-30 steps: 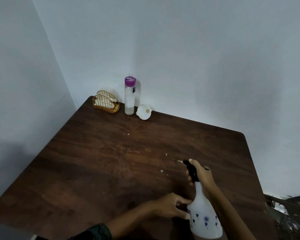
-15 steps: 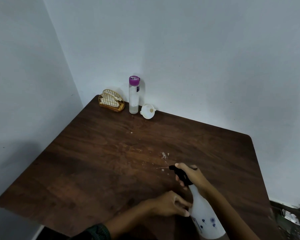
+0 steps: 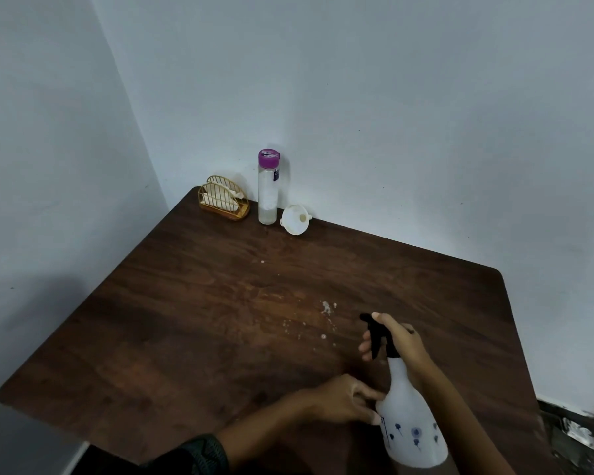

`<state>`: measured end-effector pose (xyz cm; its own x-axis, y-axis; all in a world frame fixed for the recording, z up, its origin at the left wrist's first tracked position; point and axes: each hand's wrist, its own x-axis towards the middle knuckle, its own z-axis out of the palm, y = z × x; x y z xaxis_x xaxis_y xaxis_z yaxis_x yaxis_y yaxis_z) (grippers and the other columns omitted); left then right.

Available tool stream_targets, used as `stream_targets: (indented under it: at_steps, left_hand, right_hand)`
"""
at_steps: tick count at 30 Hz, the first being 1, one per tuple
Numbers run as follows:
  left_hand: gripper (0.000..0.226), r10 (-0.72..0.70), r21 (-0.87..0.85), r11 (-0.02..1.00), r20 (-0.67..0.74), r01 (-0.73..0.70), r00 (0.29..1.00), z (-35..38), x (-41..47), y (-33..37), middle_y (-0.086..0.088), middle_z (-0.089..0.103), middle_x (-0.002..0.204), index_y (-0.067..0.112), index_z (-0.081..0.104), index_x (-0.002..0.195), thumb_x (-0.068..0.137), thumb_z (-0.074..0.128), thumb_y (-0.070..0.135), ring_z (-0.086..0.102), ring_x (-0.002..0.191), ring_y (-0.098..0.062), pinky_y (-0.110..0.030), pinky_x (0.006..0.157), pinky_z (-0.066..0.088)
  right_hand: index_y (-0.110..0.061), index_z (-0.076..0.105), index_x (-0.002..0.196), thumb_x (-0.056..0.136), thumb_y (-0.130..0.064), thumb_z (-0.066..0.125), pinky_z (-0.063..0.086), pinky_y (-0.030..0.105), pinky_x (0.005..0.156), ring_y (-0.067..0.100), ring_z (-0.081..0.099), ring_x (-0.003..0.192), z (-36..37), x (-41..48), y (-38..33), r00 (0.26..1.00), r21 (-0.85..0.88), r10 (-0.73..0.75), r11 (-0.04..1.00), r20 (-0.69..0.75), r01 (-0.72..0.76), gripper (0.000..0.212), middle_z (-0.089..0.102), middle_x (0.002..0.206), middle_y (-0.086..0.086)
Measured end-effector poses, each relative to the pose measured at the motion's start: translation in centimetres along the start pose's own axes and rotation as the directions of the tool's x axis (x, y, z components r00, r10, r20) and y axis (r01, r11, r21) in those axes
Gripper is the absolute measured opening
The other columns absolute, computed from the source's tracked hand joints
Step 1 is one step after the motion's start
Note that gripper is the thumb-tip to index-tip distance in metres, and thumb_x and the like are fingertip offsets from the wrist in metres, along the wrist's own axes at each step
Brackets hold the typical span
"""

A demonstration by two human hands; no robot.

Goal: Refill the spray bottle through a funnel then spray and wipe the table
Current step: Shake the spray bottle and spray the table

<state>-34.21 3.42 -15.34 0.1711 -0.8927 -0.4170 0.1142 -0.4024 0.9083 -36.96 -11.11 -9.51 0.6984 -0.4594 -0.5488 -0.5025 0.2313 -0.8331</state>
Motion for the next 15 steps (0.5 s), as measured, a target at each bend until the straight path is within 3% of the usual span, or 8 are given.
stream_targets:
  at_steps: [4,7,10,15]
  left_hand:
    - [0.048,0.027,0.024,0.999,0.011,-0.027,1.0,0.1,0.1,0.5,-0.009,0.05,0.14,0.004,0.045,0.137,0.091,0.058,0.004,0.047,0.127,-0.014,-0.017,0.103,0.038]
    - [0.047,0.017,0.061,0.998,0.023,-0.018,1.0,0.1,0.3,0.8,-0.01,0.051,0.139,0.005,0.047,0.136,0.091,0.059,0.007,0.048,0.128,-0.016,-0.027,0.109,0.036]
    - [0.045,-0.001,0.101,0.995,0.056,-0.005,0.998,0.5,0.6,0.7,-0.012,0.054,0.136,0.005,0.05,0.134,0.09,0.06,0.009,0.05,0.126,-0.024,-0.038,0.111,0.037]
    - [0.043,-0.03,0.091,0.996,0.112,0.02,0.993,0.9,1.0,0.6,-0.013,0.054,0.135,0.003,0.051,0.133,0.091,0.059,0.009,0.052,0.125,-0.022,-0.037,0.11,0.038]
  right_hand:
    - [-0.001,0.068,0.08,0.093,-0.025,0.054,0.04,0.028,0.044,0.02,0.051,0.049,-0.5,0.6,1.3,0.979,0.025,-0.06,0.997,-0.193,0.067,0.031,0.058,0.066,0.016]
    - [-0.005,0.068,0.088,0.094,-0.025,0.052,0.04,0.029,0.046,0.021,0.05,0.052,-1.0,0.4,1.3,0.978,0.044,-0.012,0.999,-0.207,0.021,0.026,0.058,0.067,0.015]
    - [0.003,0.066,0.088,0.094,-0.025,0.053,0.047,0.031,0.047,0.027,0.056,0.056,-1.5,0.0,1.1,0.985,0.057,0.073,0.996,-0.156,-0.065,0.031,0.06,0.072,0.02]
    - [-0.001,0.067,0.084,0.094,-0.027,0.054,0.04,0.027,0.044,0.02,0.05,0.051,-1.9,-0.7,2.6,0.969,-0.013,-0.01,1.0,-0.248,0.007,0.031,0.06,0.064,0.014]
